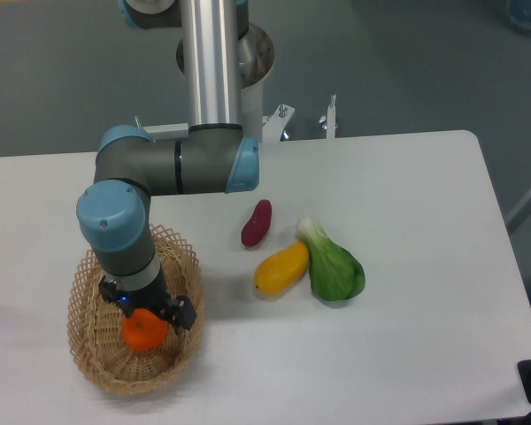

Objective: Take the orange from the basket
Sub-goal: 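Close the gripper on the orange inside the wicker basket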

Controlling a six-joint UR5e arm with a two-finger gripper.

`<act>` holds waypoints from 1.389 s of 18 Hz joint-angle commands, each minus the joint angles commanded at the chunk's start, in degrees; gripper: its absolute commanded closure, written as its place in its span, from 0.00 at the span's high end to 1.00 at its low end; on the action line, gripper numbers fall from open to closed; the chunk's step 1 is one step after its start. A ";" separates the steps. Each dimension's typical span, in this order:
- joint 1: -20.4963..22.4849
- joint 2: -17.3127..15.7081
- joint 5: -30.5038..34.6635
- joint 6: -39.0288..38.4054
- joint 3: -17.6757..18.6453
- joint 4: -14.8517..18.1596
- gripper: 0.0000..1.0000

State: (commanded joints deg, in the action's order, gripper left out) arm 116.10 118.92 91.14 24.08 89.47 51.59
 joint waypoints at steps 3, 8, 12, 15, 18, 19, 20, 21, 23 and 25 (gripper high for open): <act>0.09 0.00 0.18 0.00 0.09 0.00 1.00; 0.18 -0.44 0.18 -0.26 -0.26 -0.17 1.00; 0.18 -0.44 0.18 -0.53 -0.26 -0.26 1.00; 0.18 -0.44 0.09 -1.93 -0.70 -0.26 1.00; 0.09 -0.35 0.18 -2.63 -1.14 -0.87 1.00; 0.09 -0.35 0.18 -3.68 -1.06 -1.23 1.00; 0.09 -0.35 0.09 -4.47 -0.79 -1.40 1.00; 0.00 -0.09 0.09 -4.66 -0.97 -1.49 1.00; -0.70 0.96 0.00 -7.72 -0.62 -1.49 1.00; -1.14 1.32 0.00 -7.82 0.00 -1.49 1.00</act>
State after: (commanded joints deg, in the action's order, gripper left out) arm 114.96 120.23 91.14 16.26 89.47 50.10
